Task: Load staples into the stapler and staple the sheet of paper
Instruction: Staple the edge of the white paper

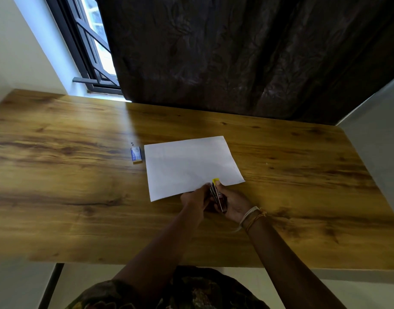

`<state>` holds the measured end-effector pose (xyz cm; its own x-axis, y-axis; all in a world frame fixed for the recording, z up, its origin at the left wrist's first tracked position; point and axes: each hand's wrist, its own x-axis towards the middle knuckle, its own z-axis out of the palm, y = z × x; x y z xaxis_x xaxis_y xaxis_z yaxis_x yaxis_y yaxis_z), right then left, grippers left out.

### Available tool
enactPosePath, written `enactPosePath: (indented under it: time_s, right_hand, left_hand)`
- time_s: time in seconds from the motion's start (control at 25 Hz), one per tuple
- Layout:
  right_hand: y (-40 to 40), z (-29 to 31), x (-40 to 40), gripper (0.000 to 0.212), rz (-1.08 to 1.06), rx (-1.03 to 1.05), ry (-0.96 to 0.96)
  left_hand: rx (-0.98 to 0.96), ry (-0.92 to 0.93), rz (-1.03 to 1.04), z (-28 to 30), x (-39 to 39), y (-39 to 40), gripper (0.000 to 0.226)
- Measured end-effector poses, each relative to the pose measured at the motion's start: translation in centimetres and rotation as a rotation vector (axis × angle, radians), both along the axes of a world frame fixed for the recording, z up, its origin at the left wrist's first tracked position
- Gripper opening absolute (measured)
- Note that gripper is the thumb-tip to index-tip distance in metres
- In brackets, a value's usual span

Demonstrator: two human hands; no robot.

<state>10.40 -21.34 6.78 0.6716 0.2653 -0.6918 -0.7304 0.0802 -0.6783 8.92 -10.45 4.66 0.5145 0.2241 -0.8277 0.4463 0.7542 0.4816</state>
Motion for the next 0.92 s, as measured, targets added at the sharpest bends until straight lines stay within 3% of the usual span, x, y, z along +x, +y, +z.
enactPosePath:
  time_s: [0.28,0.64,0.84,0.92]
  right_hand:
    - [0.7,-0.5,0.3,0.021,-0.041,-0.032,0.000]
    - [1.3,-0.5,0.4,0.019,-0.077,0.028,0.016]
    - [1.9,-0.5,0.4,0.019,-0.053,0.014,-0.018]
    - [2.2,-0.4,0.5,0.020,-0.052,-0.063,-0.014]
  left_hand:
    - [-0.032,-0.014,-0.019,0.3,-0.1,0.2,0.055]
    - [-0.047,-0.034,-0.029,-0.4,-0.3,0.5,0.047]
    - [0.026,-0.004,-0.153,-0.1,-0.1,0.8,0.069]
    - [0.034,-0.001,-0.162,-0.2,0.1,0.9,0.068]
